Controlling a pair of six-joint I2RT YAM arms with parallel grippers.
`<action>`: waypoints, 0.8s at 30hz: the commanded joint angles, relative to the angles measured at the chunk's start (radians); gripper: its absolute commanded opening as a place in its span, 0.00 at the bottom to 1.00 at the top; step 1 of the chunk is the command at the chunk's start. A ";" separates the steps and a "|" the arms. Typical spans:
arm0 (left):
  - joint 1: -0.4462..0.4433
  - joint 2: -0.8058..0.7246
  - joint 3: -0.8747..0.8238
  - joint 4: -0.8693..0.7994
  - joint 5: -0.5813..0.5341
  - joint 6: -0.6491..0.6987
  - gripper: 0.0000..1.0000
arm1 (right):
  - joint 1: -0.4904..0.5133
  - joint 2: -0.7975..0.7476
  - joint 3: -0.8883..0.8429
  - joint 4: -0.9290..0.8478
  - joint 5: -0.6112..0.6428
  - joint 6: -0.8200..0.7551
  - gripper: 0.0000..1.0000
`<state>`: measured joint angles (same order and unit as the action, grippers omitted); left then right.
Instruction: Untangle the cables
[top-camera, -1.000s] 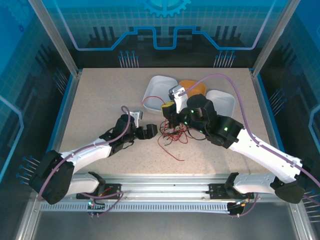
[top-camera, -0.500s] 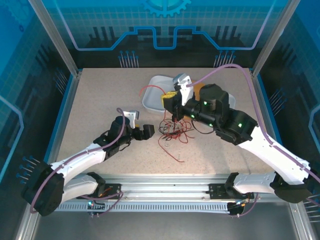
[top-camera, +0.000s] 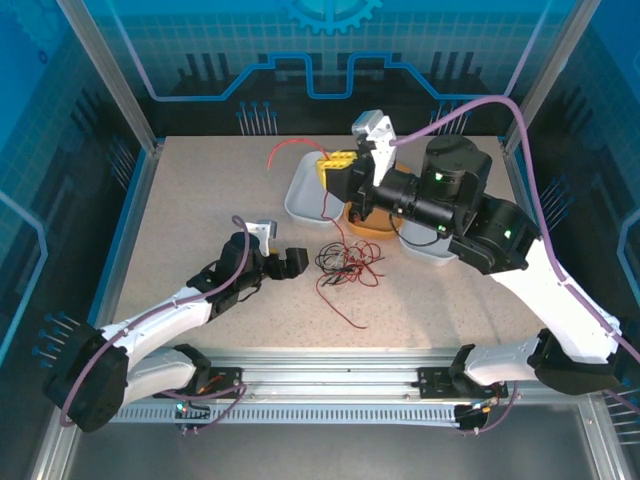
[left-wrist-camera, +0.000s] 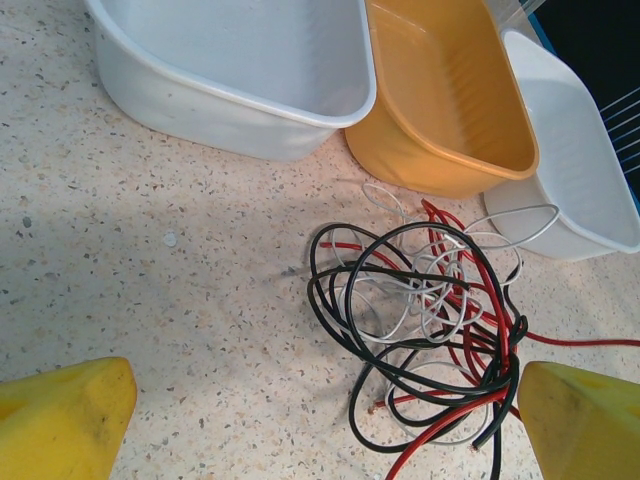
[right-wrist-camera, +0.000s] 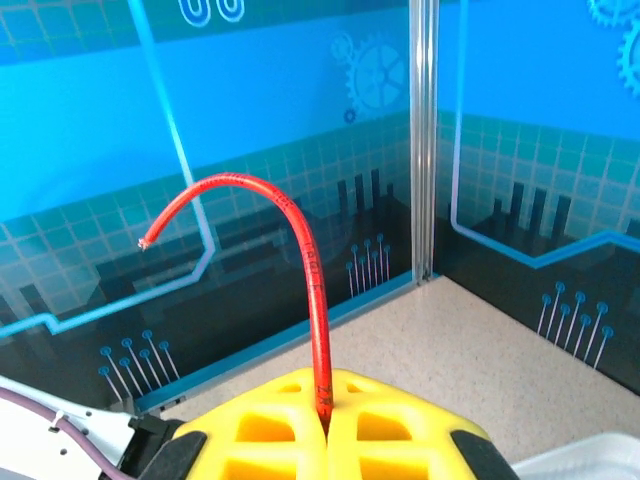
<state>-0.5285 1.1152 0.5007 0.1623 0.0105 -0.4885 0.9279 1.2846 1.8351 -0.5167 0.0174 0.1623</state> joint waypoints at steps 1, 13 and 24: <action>-0.010 0.003 -0.005 0.006 -0.022 -0.010 0.99 | -0.018 0.010 0.076 -0.038 0.005 -0.050 0.00; -0.010 -0.015 -0.015 0.001 -0.030 -0.021 0.99 | -0.108 0.014 0.220 -0.083 0.090 -0.117 0.00; -0.009 -0.032 -0.013 0.002 -0.033 -0.023 0.99 | -0.360 0.058 0.233 -0.072 0.108 -0.076 0.00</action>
<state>-0.5285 1.1038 0.5007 0.1623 -0.0051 -0.4984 0.6197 1.3235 2.0377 -0.5941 0.1032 0.0750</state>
